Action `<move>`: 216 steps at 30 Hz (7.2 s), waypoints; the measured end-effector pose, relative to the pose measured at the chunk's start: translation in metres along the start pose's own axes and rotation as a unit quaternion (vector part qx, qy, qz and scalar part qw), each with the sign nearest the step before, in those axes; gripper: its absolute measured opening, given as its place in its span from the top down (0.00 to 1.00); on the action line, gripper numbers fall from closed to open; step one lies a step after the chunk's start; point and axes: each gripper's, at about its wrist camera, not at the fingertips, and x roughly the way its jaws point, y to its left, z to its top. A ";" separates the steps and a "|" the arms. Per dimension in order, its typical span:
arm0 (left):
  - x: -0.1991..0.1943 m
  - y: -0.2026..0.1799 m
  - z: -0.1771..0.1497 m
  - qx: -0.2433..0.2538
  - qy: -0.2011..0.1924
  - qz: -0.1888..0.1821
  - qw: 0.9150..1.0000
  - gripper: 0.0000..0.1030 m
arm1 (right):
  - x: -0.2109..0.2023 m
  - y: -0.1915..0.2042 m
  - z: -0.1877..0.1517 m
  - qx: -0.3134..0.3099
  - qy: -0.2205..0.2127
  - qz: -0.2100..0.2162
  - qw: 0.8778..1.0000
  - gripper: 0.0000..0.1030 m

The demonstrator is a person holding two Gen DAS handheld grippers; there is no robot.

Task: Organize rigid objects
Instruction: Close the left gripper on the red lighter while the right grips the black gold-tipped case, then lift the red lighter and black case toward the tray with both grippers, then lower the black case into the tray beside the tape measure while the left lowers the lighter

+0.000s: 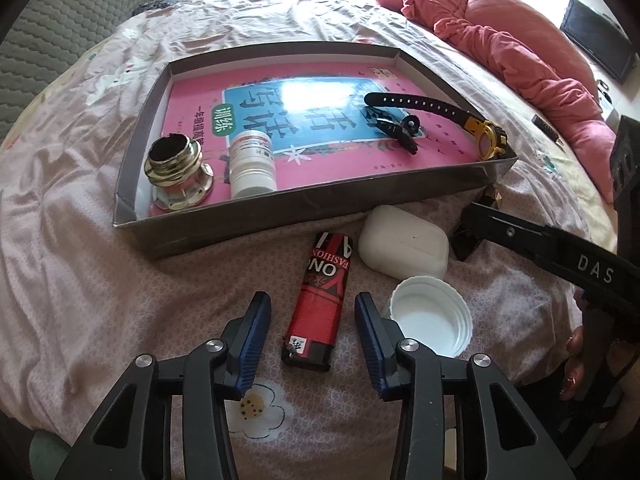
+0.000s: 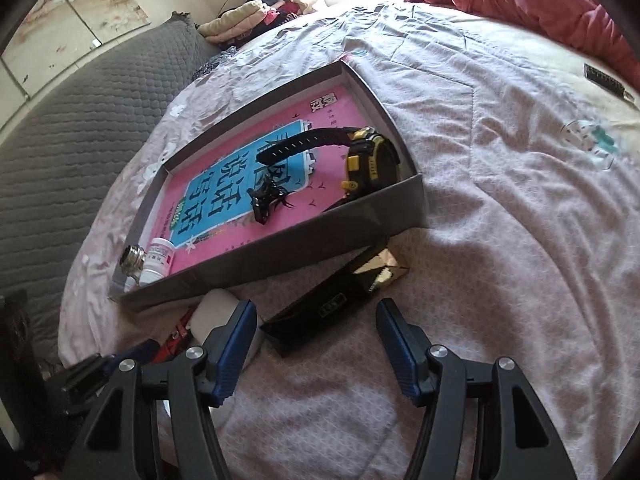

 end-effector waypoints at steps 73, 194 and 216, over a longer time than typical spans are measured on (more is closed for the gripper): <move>-0.043 0.013 0.024 -0.043 -0.066 -0.031 0.996 0.78 | -0.046 0.002 0.022 -0.008 -0.113 0.085 0.990 0.78; 0.043 -0.014 0.101 -0.024 -0.051 0.025 0.998 0.78 | 0.040 0.034 0.080 -0.095 -0.025 -0.023 0.995 0.78; 0.041 -0.019 0.093 -0.031 -0.061 0.043 0.997 0.78 | 0.040 0.035 0.080 -0.099 -0.022 -0.026 0.995 0.76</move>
